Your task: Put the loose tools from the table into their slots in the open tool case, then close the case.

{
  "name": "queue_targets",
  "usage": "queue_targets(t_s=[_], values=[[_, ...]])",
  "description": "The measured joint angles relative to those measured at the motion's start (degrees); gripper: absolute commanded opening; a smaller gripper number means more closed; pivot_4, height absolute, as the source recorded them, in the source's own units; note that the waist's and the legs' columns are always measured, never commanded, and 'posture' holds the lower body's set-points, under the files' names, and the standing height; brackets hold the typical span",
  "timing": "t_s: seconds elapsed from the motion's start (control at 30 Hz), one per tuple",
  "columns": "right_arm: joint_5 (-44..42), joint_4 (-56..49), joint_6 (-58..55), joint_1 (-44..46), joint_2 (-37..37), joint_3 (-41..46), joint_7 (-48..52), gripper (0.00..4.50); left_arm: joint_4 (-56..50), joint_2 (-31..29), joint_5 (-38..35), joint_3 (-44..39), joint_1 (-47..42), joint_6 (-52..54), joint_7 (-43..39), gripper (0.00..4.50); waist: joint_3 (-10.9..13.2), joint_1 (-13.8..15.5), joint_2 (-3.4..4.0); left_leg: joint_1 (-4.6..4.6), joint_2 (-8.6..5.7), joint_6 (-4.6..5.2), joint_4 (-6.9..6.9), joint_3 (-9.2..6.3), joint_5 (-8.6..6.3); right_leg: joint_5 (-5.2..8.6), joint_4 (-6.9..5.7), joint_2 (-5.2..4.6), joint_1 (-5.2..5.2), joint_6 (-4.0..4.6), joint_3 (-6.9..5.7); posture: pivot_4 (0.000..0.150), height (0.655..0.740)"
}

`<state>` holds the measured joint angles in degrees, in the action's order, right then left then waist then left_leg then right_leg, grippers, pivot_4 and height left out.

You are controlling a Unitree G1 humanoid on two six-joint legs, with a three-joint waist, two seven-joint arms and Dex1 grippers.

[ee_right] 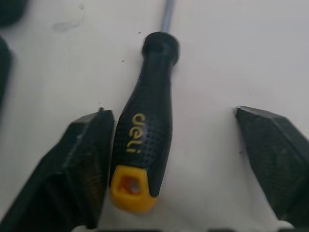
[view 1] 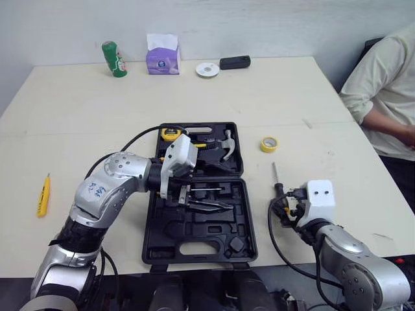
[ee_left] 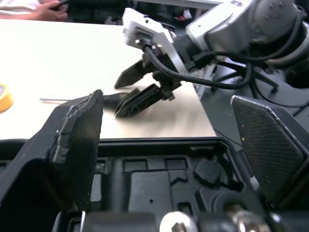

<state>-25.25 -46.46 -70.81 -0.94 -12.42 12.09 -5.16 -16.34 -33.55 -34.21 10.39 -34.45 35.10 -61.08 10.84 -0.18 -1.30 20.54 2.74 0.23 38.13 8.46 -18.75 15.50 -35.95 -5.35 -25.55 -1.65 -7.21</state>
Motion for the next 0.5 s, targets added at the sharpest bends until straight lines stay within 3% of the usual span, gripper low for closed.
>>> queue_targets(t_s=[0.1, 0.13, 0.5], values=[[1.9, 0.1, 1.8, -0.9, 1.7, 0.8, -1.0, 1.21, 1.6, 0.7, 0.9, 0.1, -1.2, -1.1, -0.7, 4.5, 0.0, 0.0, 0.0, 0.01, -0.01, 0.01, 0.0, 0.0, -0.01, 0.0, 0.02, -0.01, 0.0, -0.02, 0.0, 0.15, 0.7252], [2.1, 0.2, 2.2, -1.1, 1.7, 0.9, -0.9, 1.06, 1.7, 1.0, 1.1, 0.2, -1.2, -1.5, -1.0, 4.5, 0.0, 0.0, -0.01, 0.01, -0.01, 0.02, 0.0, 0.0, -0.01, 0.0, 0.02, -0.01, 0.0, -0.02, 0.0, 0.15, 0.7252], [2.9, 1.6, 4.6, -2.2, -3.9, 6.1, 5.7, 1.06, 5.1, 0.3, 3.6, 0.0, -0.7, -3.4, -2.5, 4.5, 0.0, -0.1, 0.0, 0.0, 0.0, 0.06, -0.02, 0.01, 0.02, 0.0, 0.01, 0.01, 0.0, -0.03, 0.0, 0.15, 0.7252]])
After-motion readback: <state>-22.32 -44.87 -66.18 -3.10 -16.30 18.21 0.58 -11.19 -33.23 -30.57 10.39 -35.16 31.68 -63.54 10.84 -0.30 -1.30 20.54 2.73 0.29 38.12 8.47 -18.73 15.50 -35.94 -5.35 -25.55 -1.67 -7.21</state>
